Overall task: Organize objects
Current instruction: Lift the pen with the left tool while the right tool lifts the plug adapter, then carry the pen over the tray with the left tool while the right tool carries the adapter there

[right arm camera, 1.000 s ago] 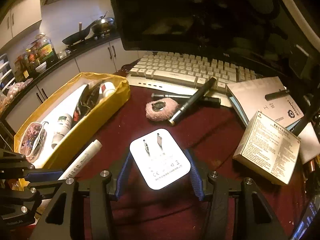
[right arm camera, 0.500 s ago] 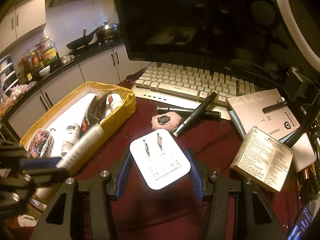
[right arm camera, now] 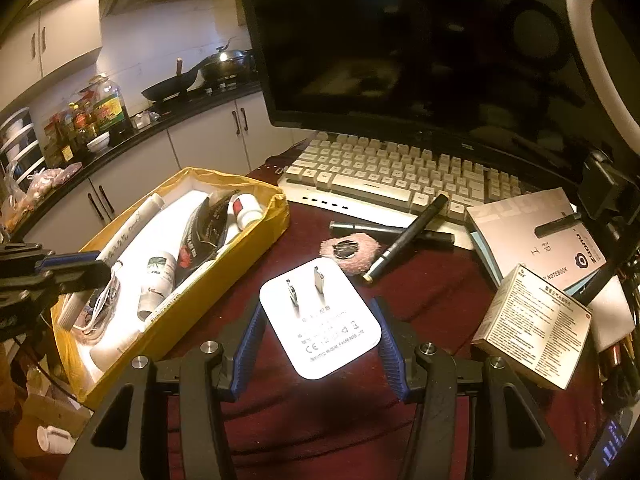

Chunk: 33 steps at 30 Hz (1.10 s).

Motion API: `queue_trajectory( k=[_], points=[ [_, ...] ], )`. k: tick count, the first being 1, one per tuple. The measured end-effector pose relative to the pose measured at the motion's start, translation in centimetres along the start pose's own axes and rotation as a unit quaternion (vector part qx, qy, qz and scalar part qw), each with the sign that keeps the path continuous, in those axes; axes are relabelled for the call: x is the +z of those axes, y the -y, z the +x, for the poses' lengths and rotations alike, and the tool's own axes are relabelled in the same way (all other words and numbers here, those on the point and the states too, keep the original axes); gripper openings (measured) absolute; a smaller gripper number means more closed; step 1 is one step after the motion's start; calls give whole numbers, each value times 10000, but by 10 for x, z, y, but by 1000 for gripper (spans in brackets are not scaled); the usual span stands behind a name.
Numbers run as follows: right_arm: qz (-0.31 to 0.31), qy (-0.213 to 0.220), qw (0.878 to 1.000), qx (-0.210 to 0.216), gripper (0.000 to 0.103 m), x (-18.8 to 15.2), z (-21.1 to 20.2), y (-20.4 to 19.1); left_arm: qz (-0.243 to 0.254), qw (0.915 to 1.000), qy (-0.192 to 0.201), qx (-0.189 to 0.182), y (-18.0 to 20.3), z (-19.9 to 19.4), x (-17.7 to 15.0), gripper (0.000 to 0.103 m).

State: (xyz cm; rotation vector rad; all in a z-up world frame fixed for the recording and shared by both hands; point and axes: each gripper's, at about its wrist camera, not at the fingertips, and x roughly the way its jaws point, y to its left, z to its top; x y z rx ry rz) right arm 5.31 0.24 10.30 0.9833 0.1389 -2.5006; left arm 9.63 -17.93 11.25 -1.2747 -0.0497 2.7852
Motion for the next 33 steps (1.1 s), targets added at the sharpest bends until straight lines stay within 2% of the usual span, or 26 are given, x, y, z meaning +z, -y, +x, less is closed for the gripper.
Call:
queue_trajectory(
  k=[10, 16, 21, 23, 29, 33],
  points=[
    [-214, -15, 9991, 375, 58, 6, 2, -28, -300, 9988, -94, 369, -41, 10, -3, 12],
    [-344, -118, 9930, 1119, 58, 7, 2, -62, -551, 9974, -147, 447, -71, 15, 0, 12],
    [-447, -345, 9805, 1883, 58, 7, 8, -93, -777, 9950, -267, 568, -103, 25, 4, 12],
    [-515, -439, 9763, 2056, 58, 8, 14, -105, -850, 9941, -322, 590, -112, 30, 5, 12],
    [-915, -673, 9684, 2219, 58, 9, 42, -146, -994, 9920, -437, 646, -137, 48, 11, 12],
    [-1086, -846, 9664, 2172, 58, 7, 64, -165, -1042, 9908, -505, 707, -148, 60, 16, 12]
  ],
)
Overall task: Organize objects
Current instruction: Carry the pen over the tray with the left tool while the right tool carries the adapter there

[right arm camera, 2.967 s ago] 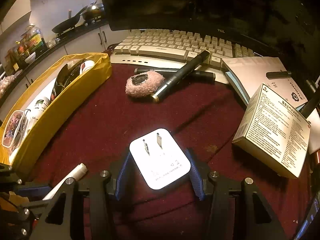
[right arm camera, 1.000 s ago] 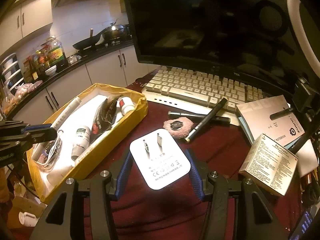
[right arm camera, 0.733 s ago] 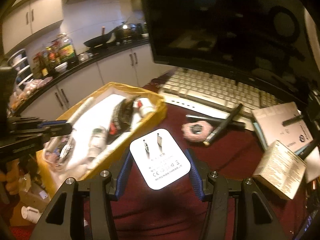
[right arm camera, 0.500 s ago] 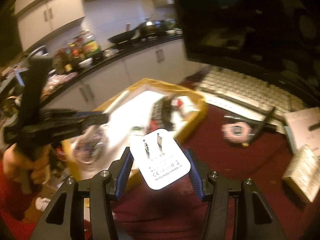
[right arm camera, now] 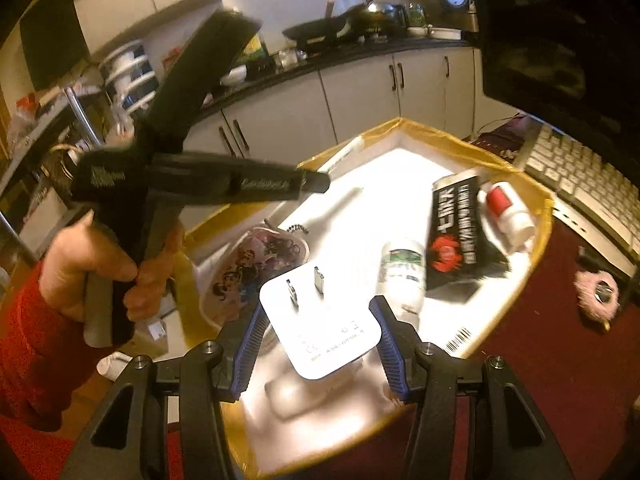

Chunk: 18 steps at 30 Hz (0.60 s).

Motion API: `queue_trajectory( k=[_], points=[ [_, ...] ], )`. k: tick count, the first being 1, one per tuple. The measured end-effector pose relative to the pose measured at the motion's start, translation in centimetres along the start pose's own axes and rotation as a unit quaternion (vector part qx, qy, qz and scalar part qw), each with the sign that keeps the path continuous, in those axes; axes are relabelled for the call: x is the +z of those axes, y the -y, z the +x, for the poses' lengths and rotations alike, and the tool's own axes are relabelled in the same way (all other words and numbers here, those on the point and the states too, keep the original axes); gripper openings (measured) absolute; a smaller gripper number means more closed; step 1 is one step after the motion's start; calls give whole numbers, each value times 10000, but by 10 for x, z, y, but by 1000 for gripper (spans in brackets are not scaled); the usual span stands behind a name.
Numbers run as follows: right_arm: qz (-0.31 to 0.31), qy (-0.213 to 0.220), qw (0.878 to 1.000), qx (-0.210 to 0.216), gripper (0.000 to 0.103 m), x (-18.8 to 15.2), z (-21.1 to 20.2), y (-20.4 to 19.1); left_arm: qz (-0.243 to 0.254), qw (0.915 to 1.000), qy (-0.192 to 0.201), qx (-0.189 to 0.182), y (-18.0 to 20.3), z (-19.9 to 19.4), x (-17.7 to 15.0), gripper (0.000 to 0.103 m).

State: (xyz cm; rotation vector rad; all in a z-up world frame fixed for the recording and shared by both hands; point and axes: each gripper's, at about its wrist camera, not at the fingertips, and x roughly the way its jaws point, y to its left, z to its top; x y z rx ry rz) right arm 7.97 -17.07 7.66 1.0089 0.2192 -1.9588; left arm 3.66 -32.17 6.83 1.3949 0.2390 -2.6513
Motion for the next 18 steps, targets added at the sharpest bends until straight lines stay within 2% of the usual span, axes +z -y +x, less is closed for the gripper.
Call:
queue_trajectory(
  k=[7, 18],
  points=[
    [-159, -275, 9993, -197, 58, 0, 30, -3, 41, 9998, -134, 146, 0, 13, 0, 12],
    [-353, -339, 9979, -432, 58, -3, 35, -7, 89, 9994, -307, 157, 1, 25, -4, 12]
  ],
)
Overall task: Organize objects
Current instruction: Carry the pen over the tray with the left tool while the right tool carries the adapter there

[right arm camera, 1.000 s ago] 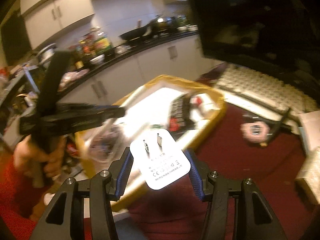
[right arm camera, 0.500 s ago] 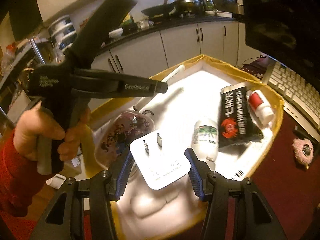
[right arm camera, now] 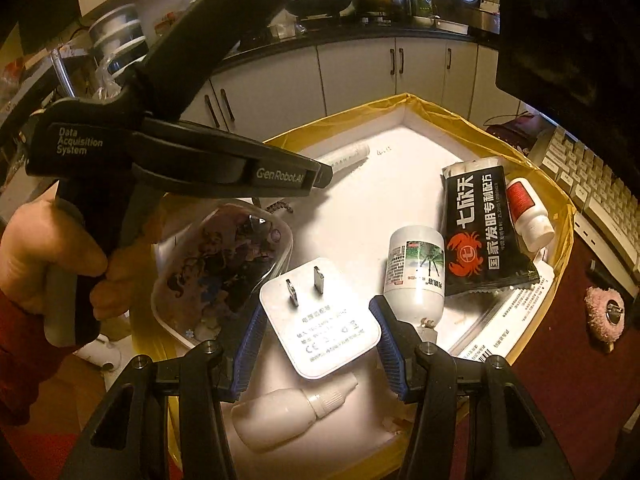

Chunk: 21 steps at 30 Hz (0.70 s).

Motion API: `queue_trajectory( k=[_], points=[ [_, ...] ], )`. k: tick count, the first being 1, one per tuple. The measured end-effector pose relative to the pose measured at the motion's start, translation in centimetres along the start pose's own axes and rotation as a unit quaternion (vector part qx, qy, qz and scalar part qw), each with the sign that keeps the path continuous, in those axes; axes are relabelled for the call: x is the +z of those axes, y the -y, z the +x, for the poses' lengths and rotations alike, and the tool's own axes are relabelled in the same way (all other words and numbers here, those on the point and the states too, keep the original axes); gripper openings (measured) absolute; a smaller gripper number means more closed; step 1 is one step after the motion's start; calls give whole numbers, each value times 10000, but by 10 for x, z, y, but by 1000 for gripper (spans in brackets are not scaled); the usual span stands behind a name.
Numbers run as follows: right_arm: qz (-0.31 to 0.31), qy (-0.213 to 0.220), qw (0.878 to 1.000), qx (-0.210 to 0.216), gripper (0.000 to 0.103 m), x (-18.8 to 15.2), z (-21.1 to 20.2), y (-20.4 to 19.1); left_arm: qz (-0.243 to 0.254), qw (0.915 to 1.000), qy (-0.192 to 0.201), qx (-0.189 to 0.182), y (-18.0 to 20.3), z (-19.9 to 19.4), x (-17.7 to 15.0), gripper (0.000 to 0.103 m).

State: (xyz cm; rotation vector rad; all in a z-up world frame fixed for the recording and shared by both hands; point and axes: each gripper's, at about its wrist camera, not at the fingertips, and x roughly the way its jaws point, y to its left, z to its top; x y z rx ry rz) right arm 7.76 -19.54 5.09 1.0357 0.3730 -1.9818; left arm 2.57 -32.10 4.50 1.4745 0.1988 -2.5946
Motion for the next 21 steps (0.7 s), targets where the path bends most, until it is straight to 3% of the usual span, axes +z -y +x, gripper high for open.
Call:
queue_trajectory(
  k=[17, 20, 21],
  points=[
    [22, -99, 9999, -48, 59, -4, -3, -2, 33, 9996, -282, 60, 0, 1, -5, 12],
    [18, -53, 10000, -8, 64, -6, -7, -4, 60, 9995, -288, 86, 2, 0, -8, 16],
    [21, -20, 10000, 0, 67, -6, -10, -5, 60, 9996, -278, 84, 2, -1, -8, 22]
  ],
)
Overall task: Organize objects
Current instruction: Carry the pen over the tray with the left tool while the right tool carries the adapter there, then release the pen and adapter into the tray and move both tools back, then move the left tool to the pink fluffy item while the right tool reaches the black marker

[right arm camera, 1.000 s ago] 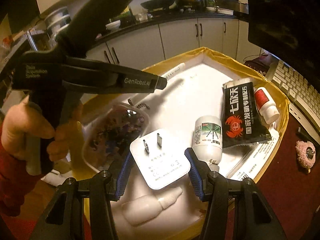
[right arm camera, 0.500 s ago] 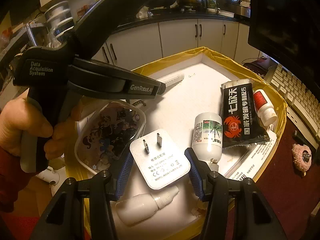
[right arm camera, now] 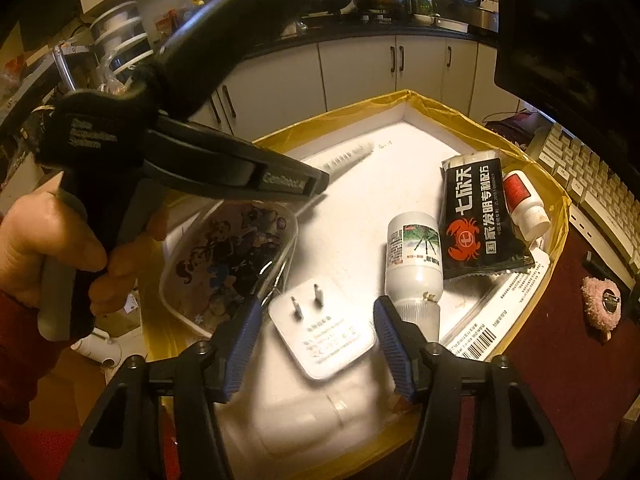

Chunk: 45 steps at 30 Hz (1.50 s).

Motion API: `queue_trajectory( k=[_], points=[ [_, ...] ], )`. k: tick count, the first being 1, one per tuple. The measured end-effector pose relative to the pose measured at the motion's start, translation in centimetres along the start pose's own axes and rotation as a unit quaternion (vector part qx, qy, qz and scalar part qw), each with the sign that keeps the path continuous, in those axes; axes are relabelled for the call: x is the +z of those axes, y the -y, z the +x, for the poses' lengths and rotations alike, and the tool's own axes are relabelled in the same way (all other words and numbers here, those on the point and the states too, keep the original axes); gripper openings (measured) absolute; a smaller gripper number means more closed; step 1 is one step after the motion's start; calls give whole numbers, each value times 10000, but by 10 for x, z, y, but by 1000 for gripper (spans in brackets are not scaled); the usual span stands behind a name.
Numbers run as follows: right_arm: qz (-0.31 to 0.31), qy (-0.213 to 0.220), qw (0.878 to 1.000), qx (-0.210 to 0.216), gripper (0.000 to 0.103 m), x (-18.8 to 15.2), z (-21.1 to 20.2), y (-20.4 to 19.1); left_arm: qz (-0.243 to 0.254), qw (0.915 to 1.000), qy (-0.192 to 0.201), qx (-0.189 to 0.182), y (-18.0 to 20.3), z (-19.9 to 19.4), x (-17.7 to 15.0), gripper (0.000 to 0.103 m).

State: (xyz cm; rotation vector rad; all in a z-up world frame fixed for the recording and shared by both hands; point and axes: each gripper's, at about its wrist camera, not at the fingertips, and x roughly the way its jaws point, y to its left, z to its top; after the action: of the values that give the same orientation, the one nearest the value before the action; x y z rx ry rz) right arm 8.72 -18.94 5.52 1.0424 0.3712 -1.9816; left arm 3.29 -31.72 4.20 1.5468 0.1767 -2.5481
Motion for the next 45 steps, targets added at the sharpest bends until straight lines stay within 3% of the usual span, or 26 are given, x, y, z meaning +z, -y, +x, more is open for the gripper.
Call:
queue_trajectory(
  k=[1, 3, 12, 18, 21, 27, 31, 38, 45],
  points=[
    [6, 37, 10000, 22, 69, 0, -2, -1, -4, 10000, 16, -5, 0, -2, 0, 27],
    [21, 110, 9999, 48, 70, -1, -8, -2, 5, 9999, 95, 31, 2, -7, -1, 45],
    [157, 582, 9982, 31, 85, -12, -50, 0, 157, 9985, 447, 280, 17, -38, -4, 70],
    [594, 962, 9930, -347, 97, -46, -88, 29, 334, 9968, 730, -1, 47, -71, -7, 88],
    [1168, 1138, 9842, -688, 103, -76, -110, 61, 463, 9955, 765, -317, 71, -81, -3, 92],
    [2599, 1282, 9518, -1007, 103, -132, -132, 123, 771, 9889, 411, -1200, 135, -75, 6, 92],
    [2930, 1279, 9409, -1116, 103, -154, -138, 138, 927, 9873, 234, -1266, 177, -64, 7, 92],
    [3109, 1307, 9355, -1057, 103, -175, -143, 150, 849, 9861, 97, -1427, 226, -37, 24, 92],
    [3218, 1387, 9313, -991, 103, -186, -149, 158, 739, 9927, 140, -944, 258, 11, 56, 89]
  ],
)
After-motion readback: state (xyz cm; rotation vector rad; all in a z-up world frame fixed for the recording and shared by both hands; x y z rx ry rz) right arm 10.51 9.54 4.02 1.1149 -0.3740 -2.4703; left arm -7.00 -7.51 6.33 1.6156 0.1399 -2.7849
